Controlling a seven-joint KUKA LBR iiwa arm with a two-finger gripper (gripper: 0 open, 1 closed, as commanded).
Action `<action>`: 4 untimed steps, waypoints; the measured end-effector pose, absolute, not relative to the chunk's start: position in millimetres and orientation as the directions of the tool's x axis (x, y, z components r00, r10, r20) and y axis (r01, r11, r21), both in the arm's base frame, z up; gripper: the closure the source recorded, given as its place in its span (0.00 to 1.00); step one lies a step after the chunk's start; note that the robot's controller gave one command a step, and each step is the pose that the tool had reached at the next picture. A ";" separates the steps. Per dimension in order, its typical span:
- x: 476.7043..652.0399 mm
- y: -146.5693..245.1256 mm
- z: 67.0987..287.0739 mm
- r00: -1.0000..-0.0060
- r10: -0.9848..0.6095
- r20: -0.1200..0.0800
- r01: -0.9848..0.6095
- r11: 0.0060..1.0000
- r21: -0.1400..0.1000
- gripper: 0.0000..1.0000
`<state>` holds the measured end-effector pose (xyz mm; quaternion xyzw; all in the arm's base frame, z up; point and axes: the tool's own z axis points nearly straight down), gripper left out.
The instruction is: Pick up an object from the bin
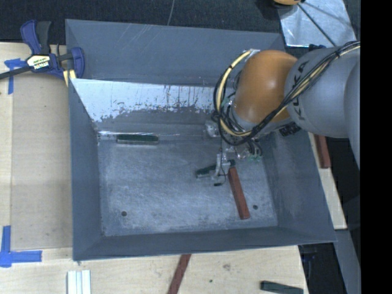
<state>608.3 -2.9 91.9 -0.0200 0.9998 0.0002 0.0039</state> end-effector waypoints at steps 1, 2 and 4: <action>606.4 1.9 71.0 -0.998 -0.060 -0.008 -0.060 0.998 0.000 1.00; 606.4 1.8 71.0 -0.998 -0.060 -0.008 -0.060 0.998 0.000 1.00; 608.5 14.0 292.7 -0.937 -0.350 -0.004 -0.350 0.937 -0.001 1.00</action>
Offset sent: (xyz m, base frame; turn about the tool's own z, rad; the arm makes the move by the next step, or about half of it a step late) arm 0.0000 0.0000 0.0000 0.0000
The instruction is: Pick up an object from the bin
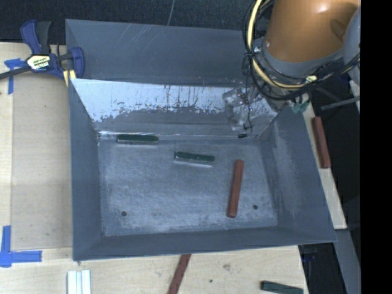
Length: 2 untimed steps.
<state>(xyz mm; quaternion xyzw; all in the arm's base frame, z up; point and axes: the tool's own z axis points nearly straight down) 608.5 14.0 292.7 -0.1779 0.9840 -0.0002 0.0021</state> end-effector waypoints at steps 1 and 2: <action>609.0 12.5 295.4 -0.936 -0.351 -0.005 -0.351 0.936 -0.002 1.00; 602.0 16.3 192.0 -0.942 -0.336 -0.001 -0.336 0.942 0.001 0.00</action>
Offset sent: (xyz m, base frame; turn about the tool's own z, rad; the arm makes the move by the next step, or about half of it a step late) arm -0.0065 0.0027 -0.0997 0.0147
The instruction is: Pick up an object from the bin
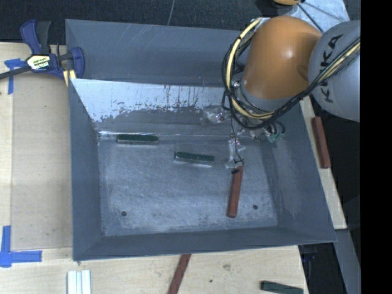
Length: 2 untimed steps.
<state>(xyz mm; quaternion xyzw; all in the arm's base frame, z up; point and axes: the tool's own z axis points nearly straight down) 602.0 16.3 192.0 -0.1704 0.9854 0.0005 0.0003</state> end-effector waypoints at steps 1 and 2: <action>603.0 16.1 193.6 -0.942 -0.335 -0.004 -0.335 0.942 0.000 0.00; 615.1 24.8 153.0 -0.918 -0.396 -0.010 -0.396 0.918 -0.004 0.00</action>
Offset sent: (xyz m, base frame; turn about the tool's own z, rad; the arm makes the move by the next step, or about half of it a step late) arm 0.0252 0.0231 -0.1067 -0.1640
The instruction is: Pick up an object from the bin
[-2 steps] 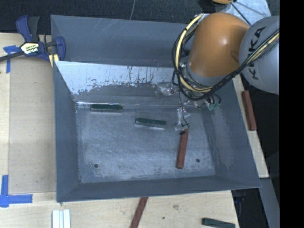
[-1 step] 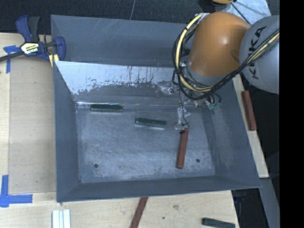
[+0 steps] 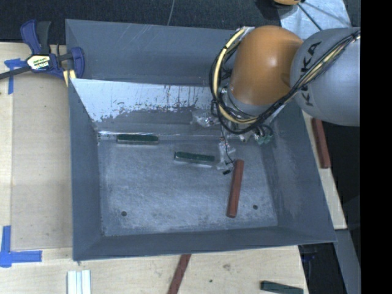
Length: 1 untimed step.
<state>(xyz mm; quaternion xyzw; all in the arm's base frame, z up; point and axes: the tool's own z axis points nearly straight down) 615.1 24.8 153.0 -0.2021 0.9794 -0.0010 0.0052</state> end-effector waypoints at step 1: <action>613.7 31.2 71.2 -0.783 -0.623 -0.004 -0.623 0.783 0.000 1.00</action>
Offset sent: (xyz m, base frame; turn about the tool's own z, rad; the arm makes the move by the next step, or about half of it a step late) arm 0.0000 0.0000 0.0000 0.0000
